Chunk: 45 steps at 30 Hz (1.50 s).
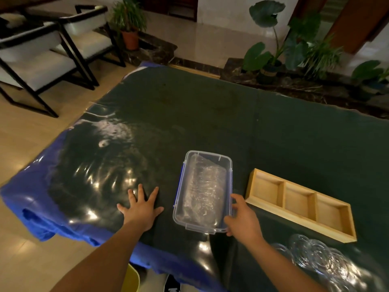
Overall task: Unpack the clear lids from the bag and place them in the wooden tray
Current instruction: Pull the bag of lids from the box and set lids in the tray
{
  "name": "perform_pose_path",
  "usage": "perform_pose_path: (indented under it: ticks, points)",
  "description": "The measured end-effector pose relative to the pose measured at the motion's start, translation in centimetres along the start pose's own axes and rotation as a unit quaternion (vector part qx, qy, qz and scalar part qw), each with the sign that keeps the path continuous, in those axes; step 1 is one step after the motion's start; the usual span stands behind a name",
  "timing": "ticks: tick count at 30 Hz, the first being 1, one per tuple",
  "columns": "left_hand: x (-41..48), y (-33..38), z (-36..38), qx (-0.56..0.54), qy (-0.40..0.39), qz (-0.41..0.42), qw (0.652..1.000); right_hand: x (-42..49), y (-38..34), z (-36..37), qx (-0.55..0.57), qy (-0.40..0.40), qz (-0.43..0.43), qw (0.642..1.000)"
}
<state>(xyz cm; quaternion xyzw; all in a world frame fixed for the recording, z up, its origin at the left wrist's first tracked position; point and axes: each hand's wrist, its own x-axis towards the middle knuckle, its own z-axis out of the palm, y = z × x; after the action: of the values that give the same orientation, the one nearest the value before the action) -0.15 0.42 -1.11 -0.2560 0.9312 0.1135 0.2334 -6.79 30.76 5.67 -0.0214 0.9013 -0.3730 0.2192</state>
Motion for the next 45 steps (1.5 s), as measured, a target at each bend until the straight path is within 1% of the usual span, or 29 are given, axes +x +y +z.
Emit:
perform_pose_path:
  ticks: [4,6,7,8,9,10,11,12,13,14,16,18,20,21,23,25,27,29,30,31,33,34,35,36,37,38,40,41,45]
  points:
    - [-0.6,0.3,-0.6,-0.012,-0.008,-0.006,1.0,-0.4,0.4,-0.4,-0.001,-0.014,-0.008,1.0]
    - [-0.7,0.7,-1.3,-0.035,-0.014,-0.025,0.999,-0.3,0.0,-0.8,-0.026,-0.007,-0.018,0.999]
    - [-0.6,1.1,-1.9,-0.07,-0.009,-0.038,0.997,-0.3,-0.3,-1.0,-0.059,0.015,-0.028,0.998]
    - [-0.5,1.6,-2.5,-0.132,0.01,-0.044,0.99,-0.2,-0.5,-1.1,-0.101,0.046,-0.044,0.993]
    - [-0.5,2.3,-3.0,-0.227,0.042,-0.046,0.972,0.0,-0.9,-1.1,-0.135,0.078,-0.072,0.985]
    - [-0.8,3.4,-3.5,-0.349,0.072,-0.047,0.933,0.1,-1.3,-0.9,-0.157,0.098,-0.105,0.977]
    - [-1.7,4.7,-3.9,-0.458,0.079,-0.043,0.884,0.1,-1.9,-0.6,-0.166,0.101,-0.134,0.972]
    - [-2.6,6.0,-4.4,-0.526,0.063,-0.031,0.848,0.1,-2.6,-0.1,-0.17,0.088,-0.154,0.969]
    - [-3.4,7.0,-4.5,-0.56,0.043,-0.009,0.827,0.1,-3.3,0.5,-0.177,0.068,-0.164,0.968]
    - [-3.9,7.7,-4.1,-0.575,0.029,0.016,0.817,0.2,-3.9,1.1,-0.197,0.052,-0.169,0.964]
    - [-4.6,8.3,-3.2,-0.57,0.041,0.048,0.819,0.3,-5.3,2.2,-0.262,0.034,-0.166,0.95]
    - [-4.6,8.1,-2.4,-0.57,0.059,0.055,0.817,0.5,-6.5,2.6,-0.316,0.022,-0.145,0.937]
    - [-4.5,7.9,-2.0,-0.578,0.063,0.052,0.812,0.9,-7.1,2.8,-0.34,0.023,-0.147,0.929]
    - [-4.4,7.8,-1.9,-0.579,0.063,0.054,0.811,1.0,-7.2,2.6,-0.329,0.029,-0.147,0.932]
    - [-4.0,7.5,-1.8,-0.584,0.054,0.061,0.808,1.1,-7.2,2.0,-0.267,0.049,-0.132,0.953]
    - [-3.6,7.2,-1.6,-0.576,0.056,0.059,0.814,1.1,-6.7,1.0,-0.209,0.067,-0.108,0.97]
    - [-3.5,7.1,-1.4,-0.574,0.059,0.051,0.815,1.1,-5.8,0.0,-0.12,0.07,-0.072,0.988]
    - [-3.7,7.4,-1.5,-0.553,0.071,0.044,0.829,1.0,-4.9,-0.8,-0.048,0.048,-0.046,0.997]
    - [-3.9,7.7,-1.6,-0.529,0.084,0.043,0.843,1.0,-4.6,-0.9,-0.05,0.042,-0.047,0.997]
    - [-4.2,8.0,-1.8,-0.502,0.098,0.043,0.858,1.0,-4.4,-1.0,-0.082,0.045,-0.063,0.994]
    - [-4.5,8.6,-2.1,-0.469,0.113,0.04,0.875,0.5,-4.4,-0.6,-0.166,0.05,-0.154,0.973]
    - [-4.5,8.8,-2.1,-0.468,0.115,0.038,0.875,0.4,-4.5,-0.4,-0.204,0.032,-0.223,0.953]
    - [-4.5,8.8,-2.0,-0.472,0.115,0.035,0.873,0.3,-4.7,-0.1,-0.257,0.002,-0.281,0.925]
    - [-4.4,8.8,-1.9,-0.479,0.113,0.032,0.87,0.3,-4.9,0.2,-0.308,-0.025,-0.314,0.898]
    - [-4.3,8.7,-1.9,-0.484,0.111,0.032,0.868,0.5,-5.0,0.5,-0.338,-0.046,-0.307,0.888]
    - [-4.2,8.6,-1.8,-0.486,0.111,0.035,0.866,0.7,-5.1,0.6,-0.33,-0.056,-0.269,0.903]
    - [-4.0,8.4,-1.6,-0.488,0.114,0.046,0.864,0.9,-5.7,0.5,-0.252,-0.029,-0.179,0.951]
    - [-4.0,8.4,-1.6,-0.49,0.116,0.048,0.863,0.9,-6.0,0.6,-0.23,-0.015,-0.155,0.961]
    - [-4.1,8.2,-1.6,-0.486,0.113,0.048,0.865,0.5,-6.4,1.0,-0.248,-0.02,-0.137,0.959]
